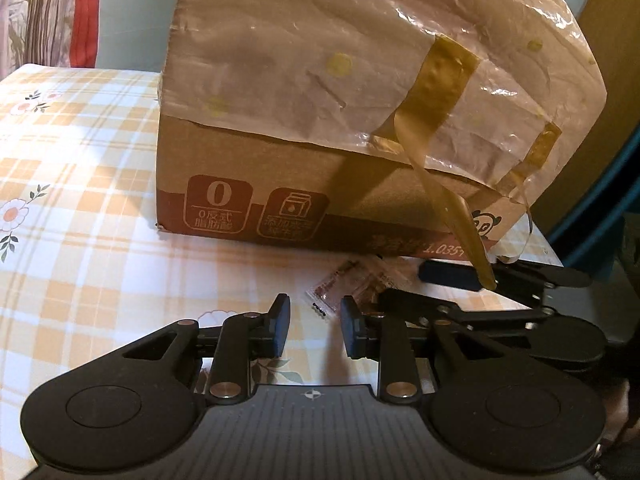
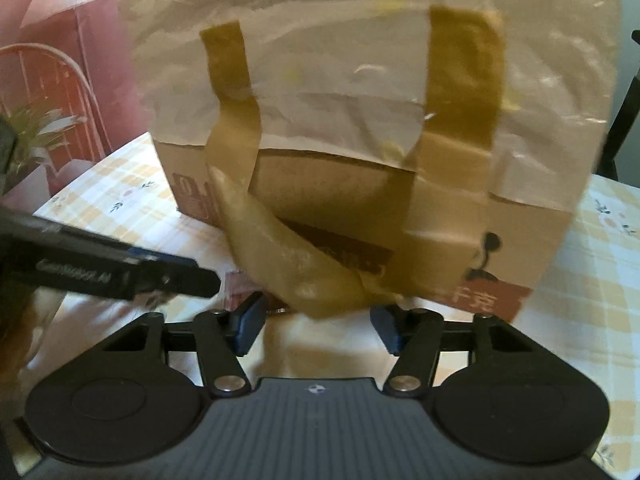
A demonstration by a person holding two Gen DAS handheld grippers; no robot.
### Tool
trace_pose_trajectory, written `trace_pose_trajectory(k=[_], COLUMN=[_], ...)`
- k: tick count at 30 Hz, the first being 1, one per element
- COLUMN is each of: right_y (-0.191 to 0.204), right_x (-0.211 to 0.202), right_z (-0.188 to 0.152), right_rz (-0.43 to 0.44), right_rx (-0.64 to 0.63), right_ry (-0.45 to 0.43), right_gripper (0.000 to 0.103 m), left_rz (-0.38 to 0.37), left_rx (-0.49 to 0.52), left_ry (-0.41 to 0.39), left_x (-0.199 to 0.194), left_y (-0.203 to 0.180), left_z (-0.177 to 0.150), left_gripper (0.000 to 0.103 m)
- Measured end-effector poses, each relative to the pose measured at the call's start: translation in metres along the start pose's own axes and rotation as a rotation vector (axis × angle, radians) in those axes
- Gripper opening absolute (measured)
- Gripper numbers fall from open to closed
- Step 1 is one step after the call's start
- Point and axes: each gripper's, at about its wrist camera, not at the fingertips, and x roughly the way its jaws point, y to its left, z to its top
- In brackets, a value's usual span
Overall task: Organize snacks
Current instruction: 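Grasp the small brown clear packet with the left tool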
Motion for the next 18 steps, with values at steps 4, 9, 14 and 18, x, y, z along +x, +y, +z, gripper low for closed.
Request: trace_pose_trajectory(k=[4,9,14,18], right_y=[0.004,0.017,0.016,0.017], right_x=[0.004,0.001,-0.007,-0.017], right_z=[0.0,-0.004,-0.013,-0.021], right_rz=[-0.001,0.039,0.045,0.051], right_rx=[-0.031,-0.076,-0.023,0.013], right_ry=[-0.003,0.011,0.019,0.029], right_gripper=[0.043,0.021,0.003,0.002], left_rz=[0.0,0.021,0.015,0.017], left_rx=[-0.007,0.007,0.012,0.034], left_ry=[-0.01,-0.008,0.002,0.003], left_x=[0.0,0.004,-0.004,-0.009], left_y=[0.001,-0.011,-0.019,-0.029], left_z=[-0.009,-0.012,-0.02,-0.03], left_gripper=[0.029,0.029,0.029,0.029])
